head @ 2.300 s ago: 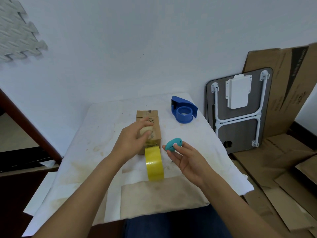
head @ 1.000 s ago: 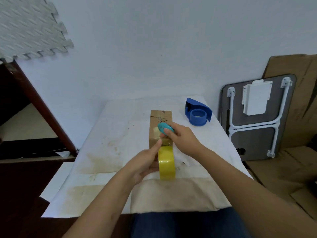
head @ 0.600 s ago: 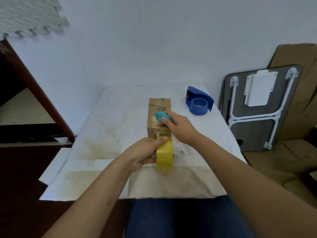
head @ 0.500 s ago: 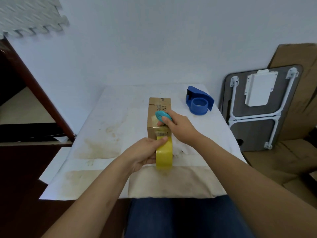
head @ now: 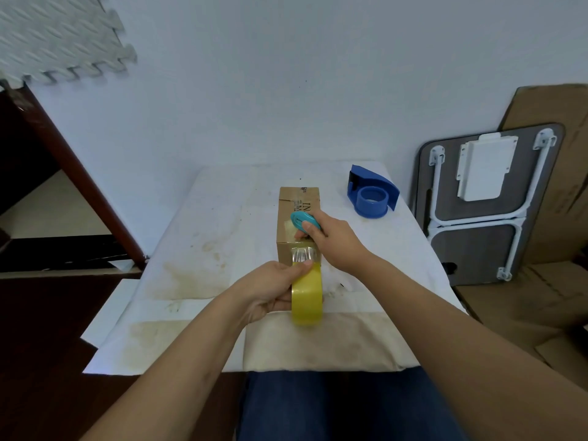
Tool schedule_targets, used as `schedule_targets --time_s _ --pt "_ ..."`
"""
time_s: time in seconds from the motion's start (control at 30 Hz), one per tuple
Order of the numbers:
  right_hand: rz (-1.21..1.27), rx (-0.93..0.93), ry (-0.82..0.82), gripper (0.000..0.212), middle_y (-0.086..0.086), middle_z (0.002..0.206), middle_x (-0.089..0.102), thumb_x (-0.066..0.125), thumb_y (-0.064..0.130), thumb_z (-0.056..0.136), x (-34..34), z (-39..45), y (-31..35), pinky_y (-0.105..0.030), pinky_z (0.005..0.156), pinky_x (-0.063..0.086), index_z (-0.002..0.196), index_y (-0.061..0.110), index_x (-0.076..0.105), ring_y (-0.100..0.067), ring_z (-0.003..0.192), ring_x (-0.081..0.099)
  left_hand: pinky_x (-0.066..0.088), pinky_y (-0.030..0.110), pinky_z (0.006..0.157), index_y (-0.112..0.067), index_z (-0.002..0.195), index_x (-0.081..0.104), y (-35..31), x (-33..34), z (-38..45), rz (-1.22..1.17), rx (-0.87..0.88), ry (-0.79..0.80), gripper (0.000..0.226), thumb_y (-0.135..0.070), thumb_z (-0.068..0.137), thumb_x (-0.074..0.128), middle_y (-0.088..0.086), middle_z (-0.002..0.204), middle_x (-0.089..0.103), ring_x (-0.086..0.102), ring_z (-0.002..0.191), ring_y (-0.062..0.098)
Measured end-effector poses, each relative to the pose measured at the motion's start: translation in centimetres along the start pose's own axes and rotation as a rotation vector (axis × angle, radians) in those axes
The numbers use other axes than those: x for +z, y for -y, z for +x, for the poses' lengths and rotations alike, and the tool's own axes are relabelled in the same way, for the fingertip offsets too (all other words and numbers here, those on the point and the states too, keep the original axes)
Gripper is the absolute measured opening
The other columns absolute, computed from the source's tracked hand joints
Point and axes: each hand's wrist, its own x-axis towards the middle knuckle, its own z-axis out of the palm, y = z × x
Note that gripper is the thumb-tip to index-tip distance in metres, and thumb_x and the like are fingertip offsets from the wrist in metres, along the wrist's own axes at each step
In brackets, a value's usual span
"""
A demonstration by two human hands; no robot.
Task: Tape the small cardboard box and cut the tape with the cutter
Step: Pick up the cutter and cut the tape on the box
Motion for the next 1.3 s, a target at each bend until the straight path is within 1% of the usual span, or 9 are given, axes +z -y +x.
schedule_targets --time_s 0.2,0.43,0.53,0.63,0.8,0.9,1.03,1.13,1.3 --pt "-0.025 -0.01 0.001 0.037 -0.001 0.109 0.072 0.04 0.03 0.102 0.0 -0.2 0.2 -0.022 0.079 0.046 0.136 0.016 0.048 -0.009 0.092 0.061 0.062 0.029 0.07 -0.005 0.103 0.066 -0.9 -0.3 -0.2 0.087 -0.021 0.016 0.036 -0.039 0.094 0.059 0.008 0.082 0.077 0.075 0.071 0.017" --pt "-0.038 -0.01 0.002 0.035 0.0 0.106 0.073 0.04 0.029 0.102 0.1 -0.4 0.3 -0.024 0.079 0.046 0.133 0.015 0.049 -0.011 0.092 0.062 0.06 0.027 0.068 -0.011 0.095 0.064 -1.7 0.0 -0.4 0.174 -0.031 0.024 0.03 -0.039 0.096 0.055 -0.001 0.062 0.074 0.071 0.056 0.009" --pt "-0.034 0.0 0.007 0.035 -0.001 0.108 0.073 0.04 0.029 0.102 0.1 -0.3 0.5 -0.024 0.079 0.045 0.134 0.016 0.048 -0.013 0.095 0.062 0.06 0.029 0.069 -0.01 0.099 0.063 -1.6 0.1 -0.5 0.132 -0.078 0.036 0.028 -0.037 0.096 0.056 0.002 0.068 0.076 0.073 0.06 0.011" --pt "-0.045 0.004 0.009 0.035 0.0 0.108 0.072 0.039 0.03 0.102 0.1 -0.1 0.5 -0.026 0.08 0.045 0.133 0.017 0.048 -0.014 0.096 0.062 0.061 0.026 0.063 -0.011 0.101 0.062 -1.1 -0.1 -0.9 0.062 -0.154 0.055 0.025 -0.035 0.094 0.059 0.004 0.072 0.077 0.073 0.062 0.013" --pt "-0.017 0.026 0.014 0.034 0.0 0.108 0.073 0.04 0.03 0.102 -0.3 0.1 0.5 -0.029 0.084 0.049 0.132 0.016 0.049 -0.014 0.097 0.063 0.061 0.027 0.061 -0.009 0.106 0.065 -0.6 -0.2 -0.7 0.075 -0.134 -0.001 0.035 -0.04 0.09 0.064 0.007 0.079 0.076 0.073 0.064 0.015" --pt "0.028 0.039 0.009 0.033 -0.002 0.108 0.073 0.041 0.029 0.102 -0.5 0.0 0.5 -0.028 0.085 0.048 0.131 0.015 0.05 -0.012 0.096 0.062 0.062 0.031 0.067 -0.006 0.115 0.063 -0.1 0.1 -0.2 0.027 -0.08 -0.051 0.04 -0.037 0.09 0.065 0.008 0.081 0.075 0.072 0.066 0.016" --pt "0.064 0.052 -0.005 0.035 0.0 0.106 0.073 0.041 0.029 0.102 -0.4 0.1 0.5 -0.031 0.088 0.05 0.132 0.016 0.051 -0.014 0.1 0.064 0.06 0.042 0.08 -0.005 0.124 0.055 -0.1 0.4 0.1 -0.19 -0.078 0.021 0.034 -0.02 0.094 0.061 0.022 0.095 0.075 0.074 0.078 0.028" --pt "0.104 0.071 -0.024 0.033 0.002 0.105 0.073 0.041 0.03 0.102 -0.4 0.3 0.5 -0.025 0.08 0.047 0.129 0.017 0.054 -0.012 0.099 0.062 0.061 0.041 0.073 -0.001 0.127 0.052 0.1 0.4 0.5 -0.302 -0.082 0.025 0.037 -0.013 0.093 0.06 0.026 0.096 0.073 0.074 0.074 0.03" --pt "0.206 0.148 -0.071 0.032 0.001 0.102 0.073 0.043 0.031 0.101 -0.4 0.7 0.4 -0.022 0.077 0.045 0.124 0.014 0.057 -0.013 0.098 0.062 0.061 0.039 0.066 -0.007 0.13 0.048 0.1 1.0 1.6 -0.377 -0.089 0.008 0.038 -0.011 0.093 0.053 0.028 0.1 0.071 0.074 0.075 0.032"
